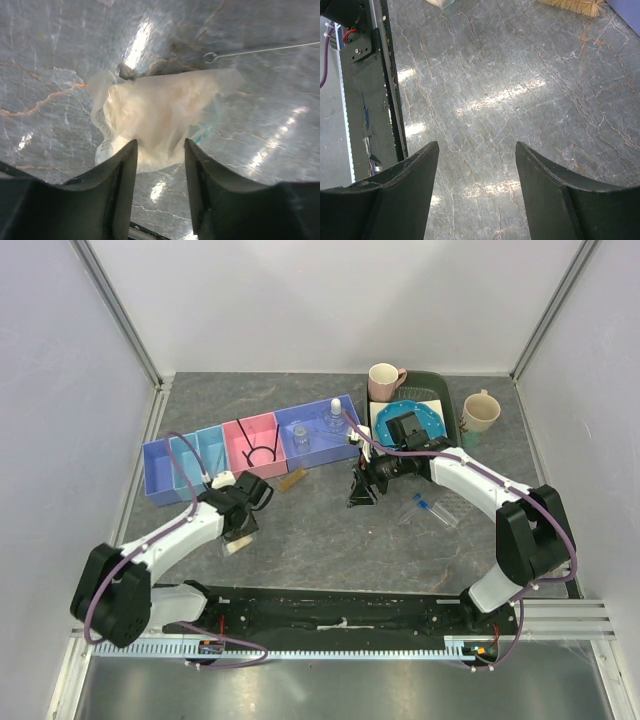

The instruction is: Organize the chemistry lab equipment

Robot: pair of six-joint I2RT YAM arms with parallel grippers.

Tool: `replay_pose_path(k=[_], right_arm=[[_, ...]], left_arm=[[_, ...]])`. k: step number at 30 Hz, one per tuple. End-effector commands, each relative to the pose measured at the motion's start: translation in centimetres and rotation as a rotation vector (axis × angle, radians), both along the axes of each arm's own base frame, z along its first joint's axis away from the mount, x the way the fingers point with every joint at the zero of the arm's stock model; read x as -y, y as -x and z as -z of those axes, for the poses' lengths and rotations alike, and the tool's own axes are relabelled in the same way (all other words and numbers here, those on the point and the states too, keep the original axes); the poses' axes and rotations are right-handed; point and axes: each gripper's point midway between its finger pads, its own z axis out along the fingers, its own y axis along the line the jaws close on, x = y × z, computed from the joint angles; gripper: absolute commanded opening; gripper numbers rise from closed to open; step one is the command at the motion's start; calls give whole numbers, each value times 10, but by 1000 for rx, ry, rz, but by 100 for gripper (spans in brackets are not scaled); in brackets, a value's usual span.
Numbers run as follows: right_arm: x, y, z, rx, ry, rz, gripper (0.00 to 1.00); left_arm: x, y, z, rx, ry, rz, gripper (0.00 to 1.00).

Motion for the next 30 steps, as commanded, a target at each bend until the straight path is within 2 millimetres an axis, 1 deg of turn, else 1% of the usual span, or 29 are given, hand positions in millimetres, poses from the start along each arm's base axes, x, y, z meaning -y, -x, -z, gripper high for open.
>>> replay_pose_path(k=[1, 3, 4, 5, 7, 10, 11, 12, 13, 14, 15, 16, 17, 18, 20, 21, 22, 23, 24, 25, 27, 28, 30], right_arm=[[-1, -3, -9, 51, -24, -19, 71], [-1, -2, -9, 52, -24, -20, 70], [-1, -2, -9, 52, -24, -20, 70], [-1, -2, -10, 54, -25, -21, 71], [-1, -2, -10, 54, -24, -19, 71], [0, -2, -10, 56, -25, -19, 71], [-1, -2, -10, 55, -25, -21, 71], [-1, -1, -9, 52, -23, -22, 71], [-1, -1, -10, 54, -26, -23, 71], [-1, -2, -9, 53, -25, -22, 71], [-1, -2, -8, 50, -25, -23, 71], [-2, -3, -9, 53, -25, -22, 71], [-2, -3, -8, 47, -25, -23, 71], [-2, -3, -8, 45, -25, -23, 71], [-4, -4, -8, 40, -29, -25, 71], [-4, -5, -9, 40, -31, -25, 71], [-5, -5, -9, 40, -32, -25, 71], [-5, -5, -9, 38, -32, -26, 71], [-5, -5, -8, 34, -31, -26, 71], [-5, -6, -9, 38, -32, -25, 71], [-6, -6, -9, 37, -33, -27, 71], [-6, -6, -9, 37, -33, -27, 71], [-5, -6, -9, 39, -33, -27, 72]], left_arm=[[-3, -5, 8, -52, -43, -94, 35], [0, -5, 11, -80, -47, -73, 21], [4, -6, 11, -92, -38, -63, 8], [5, -7, 9, -94, -33, -53, 3], [11, -10, 2, -90, -15, -11, 2], [17, -16, -17, -44, 16, 68, 2], [19, -18, -29, -12, 26, 111, 2], [20, -18, -35, 0, 33, 139, 2], [27, -18, -41, 7, 66, 189, 2], [29, -19, -53, 34, 65, 287, 2], [33, -15, -57, 29, 90, 338, 2], [32, -16, -65, 43, 98, 364, 2], [30, -16, -70, 51, 93, 400, 2], [26, -17, -85, 90, 95, 389, 2], [20, -24, -102, 139, 105, 401, 2], [18, -29, -119, 181, 121, 391, 2], [4, -32, -124, 188, 119, 339, 2], [-2, -35, -131, 203, 115, 331, 2], [-6, -40, -143, 234, 132, 322, 2], [-21, -44, -149, 253, 128, 269, 2], [-33, -53, -162, 292, 123, 250, 2], [-46, -60, -164, 302, 114, 212, 2], [-55, -70, -170, 318, 107, 201, 2]])
